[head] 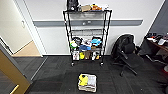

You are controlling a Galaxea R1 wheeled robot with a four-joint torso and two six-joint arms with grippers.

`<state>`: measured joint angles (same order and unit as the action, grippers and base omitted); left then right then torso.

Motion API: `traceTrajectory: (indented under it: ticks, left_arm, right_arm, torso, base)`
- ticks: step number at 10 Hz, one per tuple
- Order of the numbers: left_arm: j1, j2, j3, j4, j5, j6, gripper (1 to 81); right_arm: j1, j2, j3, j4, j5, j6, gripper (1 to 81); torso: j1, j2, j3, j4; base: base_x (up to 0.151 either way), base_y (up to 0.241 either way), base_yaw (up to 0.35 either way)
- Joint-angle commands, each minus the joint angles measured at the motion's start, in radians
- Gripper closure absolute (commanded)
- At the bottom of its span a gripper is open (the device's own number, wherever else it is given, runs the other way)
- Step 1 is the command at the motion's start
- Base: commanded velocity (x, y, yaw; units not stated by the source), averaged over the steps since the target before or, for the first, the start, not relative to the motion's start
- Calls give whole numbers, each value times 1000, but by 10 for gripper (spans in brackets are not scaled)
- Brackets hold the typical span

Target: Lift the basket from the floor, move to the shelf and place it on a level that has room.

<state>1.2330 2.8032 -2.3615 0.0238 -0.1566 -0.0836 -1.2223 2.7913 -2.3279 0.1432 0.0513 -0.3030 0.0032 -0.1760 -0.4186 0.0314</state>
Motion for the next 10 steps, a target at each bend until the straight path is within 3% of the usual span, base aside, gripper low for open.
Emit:
traceTrajectory:
  ticks: [1,10]
  left_arm:
    - [-51,-14,11,-4,43,-2,10]
    - [-46,-14,13,-5,43,-2,10]
  right_arm:
    - [54,-14,13,-7,-57,-5,10]
    - [13,-23,12,-7,-54,-5,10]
  torso:
    - [0,0,0,0]
    - [-1,0,0,0]
  base:
    - [99,0,0]
    - [114,0,0]
